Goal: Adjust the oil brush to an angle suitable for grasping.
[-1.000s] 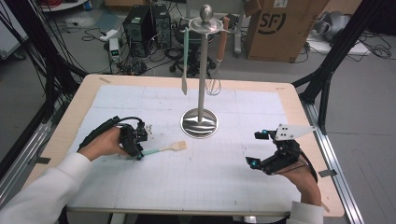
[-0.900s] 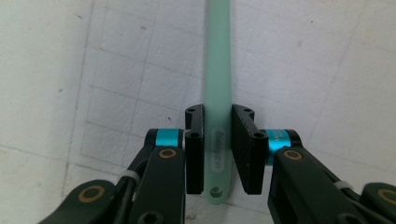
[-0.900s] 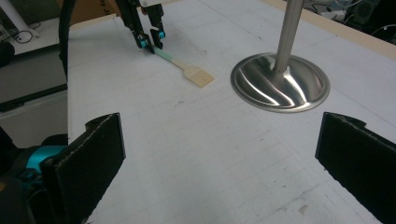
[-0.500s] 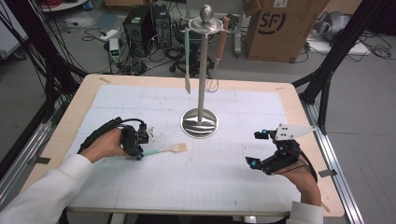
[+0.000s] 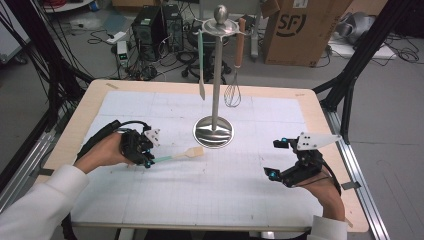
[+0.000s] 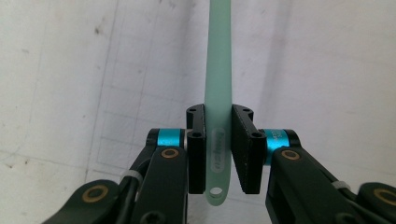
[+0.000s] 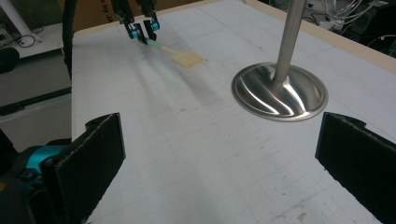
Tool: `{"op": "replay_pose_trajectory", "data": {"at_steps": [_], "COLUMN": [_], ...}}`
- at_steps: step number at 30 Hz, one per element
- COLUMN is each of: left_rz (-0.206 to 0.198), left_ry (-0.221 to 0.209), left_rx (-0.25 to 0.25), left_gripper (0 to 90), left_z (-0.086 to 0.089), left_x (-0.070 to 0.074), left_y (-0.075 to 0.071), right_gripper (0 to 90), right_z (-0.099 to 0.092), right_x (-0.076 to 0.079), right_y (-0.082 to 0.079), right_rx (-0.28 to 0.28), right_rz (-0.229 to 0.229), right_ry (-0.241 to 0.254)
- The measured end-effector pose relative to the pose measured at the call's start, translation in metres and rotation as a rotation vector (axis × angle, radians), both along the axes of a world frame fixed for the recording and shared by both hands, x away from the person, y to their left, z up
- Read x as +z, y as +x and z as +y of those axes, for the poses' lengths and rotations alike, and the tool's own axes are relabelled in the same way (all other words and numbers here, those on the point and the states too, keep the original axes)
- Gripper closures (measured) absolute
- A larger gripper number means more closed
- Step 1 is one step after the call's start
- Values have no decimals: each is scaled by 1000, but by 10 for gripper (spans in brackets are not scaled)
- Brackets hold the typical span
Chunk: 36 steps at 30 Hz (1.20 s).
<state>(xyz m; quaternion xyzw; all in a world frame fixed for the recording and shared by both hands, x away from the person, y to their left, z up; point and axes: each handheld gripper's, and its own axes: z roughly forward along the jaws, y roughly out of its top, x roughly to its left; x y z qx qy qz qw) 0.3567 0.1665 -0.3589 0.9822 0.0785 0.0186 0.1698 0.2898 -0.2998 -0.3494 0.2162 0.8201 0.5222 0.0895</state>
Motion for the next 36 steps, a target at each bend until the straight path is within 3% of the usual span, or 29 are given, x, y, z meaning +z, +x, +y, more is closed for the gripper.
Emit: {"op": "replay_pose_trajectory", "data": {"at_steps": [8,11,15,25,31,36], "left_rz": [-32,-22,-17,-7,-12,8], "left_ry": [-74,-126,-158,-265,-294,-305], "left_rx": [-63,-75,-111,-143,-167,-176], "left_gripper": [769,769,769,769,768,768], "left_z": [-12,-19,-29,-58,-76,-91], "left_x": [28,33,37,36,28,15], "left_y": [-13,-16,-19,-18,-15,-13], "right_gripper": [2,2,2,2,2,2], "right_z": [2,3,4,6,5,5], "right_x": [4,6,7,8,8,8], "right_y": [-2,-3,-4,-5,-5,-6], "right_rx": [16,20,29,38,41,52], "right_rz": [-12,-17,-23,-23,-29,-29], "right_ry": [-5,-7,-8,-9,-10,-7]}}
